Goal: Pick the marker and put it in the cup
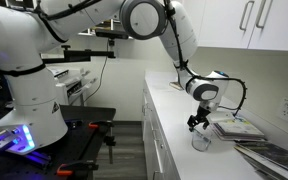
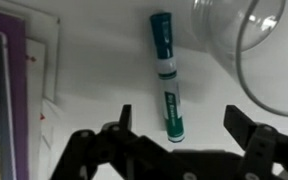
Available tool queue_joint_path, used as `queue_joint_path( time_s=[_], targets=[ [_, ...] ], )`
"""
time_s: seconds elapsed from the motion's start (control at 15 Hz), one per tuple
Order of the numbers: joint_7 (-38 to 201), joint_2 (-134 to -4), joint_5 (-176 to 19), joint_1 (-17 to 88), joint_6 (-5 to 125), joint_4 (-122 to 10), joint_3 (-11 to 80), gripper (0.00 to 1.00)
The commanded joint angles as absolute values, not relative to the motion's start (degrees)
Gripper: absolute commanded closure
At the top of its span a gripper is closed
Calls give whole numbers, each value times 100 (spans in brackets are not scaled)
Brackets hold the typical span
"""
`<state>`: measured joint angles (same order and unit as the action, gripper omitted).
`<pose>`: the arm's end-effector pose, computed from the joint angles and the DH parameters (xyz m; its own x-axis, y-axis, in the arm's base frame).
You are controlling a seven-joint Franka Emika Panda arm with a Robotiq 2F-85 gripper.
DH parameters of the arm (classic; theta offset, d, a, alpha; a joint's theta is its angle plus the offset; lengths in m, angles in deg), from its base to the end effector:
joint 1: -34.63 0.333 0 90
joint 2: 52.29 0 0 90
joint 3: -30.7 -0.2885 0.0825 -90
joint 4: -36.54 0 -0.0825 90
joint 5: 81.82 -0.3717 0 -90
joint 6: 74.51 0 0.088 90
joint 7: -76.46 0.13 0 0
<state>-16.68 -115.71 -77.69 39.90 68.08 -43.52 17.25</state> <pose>0.6459 0.1968 0.0217 -0.3031 0.9387 0.1643 0.9523 0.3048 0.0155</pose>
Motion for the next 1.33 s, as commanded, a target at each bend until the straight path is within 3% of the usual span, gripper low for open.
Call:
queue_joint_path(
  time_s=[0.0,0.07,0.13,0.27,0.73,1.27],
  targets=[
    [-1375,-11715,-7404,4148,6758,-4134,1824,6],
    [-1342,-11750,-7329,4173,6732,-4086,1828,12],
    [-1318,-11782,-7275,4184,6701,-4034,1820,27],
    [-1346,-11820,-7197,4191,6624,-3955,1797,45],
    [-1301,-11956,-7044,4291,6582,-3814,1842,98],
    [-1547,-11661,-7980,3401,6343,-3950,904,95]
  ],
)
